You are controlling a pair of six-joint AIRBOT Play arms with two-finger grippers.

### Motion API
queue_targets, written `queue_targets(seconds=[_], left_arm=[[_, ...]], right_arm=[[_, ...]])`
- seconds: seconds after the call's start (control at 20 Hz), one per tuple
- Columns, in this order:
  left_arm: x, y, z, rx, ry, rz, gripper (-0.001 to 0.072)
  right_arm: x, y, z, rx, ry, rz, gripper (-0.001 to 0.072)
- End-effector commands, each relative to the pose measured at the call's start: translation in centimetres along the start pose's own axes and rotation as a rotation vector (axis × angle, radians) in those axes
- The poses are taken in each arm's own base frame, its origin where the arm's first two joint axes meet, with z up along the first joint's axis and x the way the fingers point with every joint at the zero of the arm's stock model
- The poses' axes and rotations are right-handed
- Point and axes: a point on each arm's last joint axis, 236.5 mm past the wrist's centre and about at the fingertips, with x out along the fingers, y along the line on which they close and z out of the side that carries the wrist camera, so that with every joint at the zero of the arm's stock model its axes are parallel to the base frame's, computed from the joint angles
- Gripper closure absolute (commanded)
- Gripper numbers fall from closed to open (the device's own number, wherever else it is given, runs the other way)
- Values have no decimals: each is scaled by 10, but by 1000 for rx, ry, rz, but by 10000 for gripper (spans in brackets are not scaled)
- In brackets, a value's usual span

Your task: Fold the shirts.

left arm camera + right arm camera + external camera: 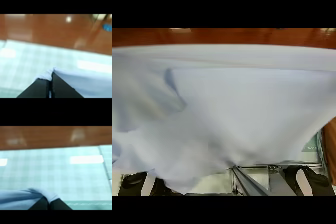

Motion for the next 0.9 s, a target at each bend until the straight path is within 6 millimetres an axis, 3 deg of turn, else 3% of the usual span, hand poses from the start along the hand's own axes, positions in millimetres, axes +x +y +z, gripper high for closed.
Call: queue_targets(seconds=[0.0, 0.15, 0.25, 0.45, 0.65, 0.75, 0.85], left_arm=[[109, 4, -60, -141, 192, -113, 686], [207, 0, -98, -228, 304, -183, 687], [272, 0, -122, -240, 369, -180, 687], [377, -1, -154, -257, 450, -162, 686], [447, 2, -163, -288, 477, -157, 687], [466, 4, -172, -340, 493, -143, 687], [470, 1, -178, -360, 510, -142, 687]], right_arm=[[90, -4, -15, 45, 113, 124, 683], [183, -10, -27, 106, 221, 219, 683], [250, -13, -46, 152, 286, 257, 683], [358, -22, -75, 276, 355, 294, 683], [425, -32, -79, 344, 370, 325, 683], [447, -34, -84, 397, 386, 336, 683], [457, -31, -95, 421, 420, 357, 683]])
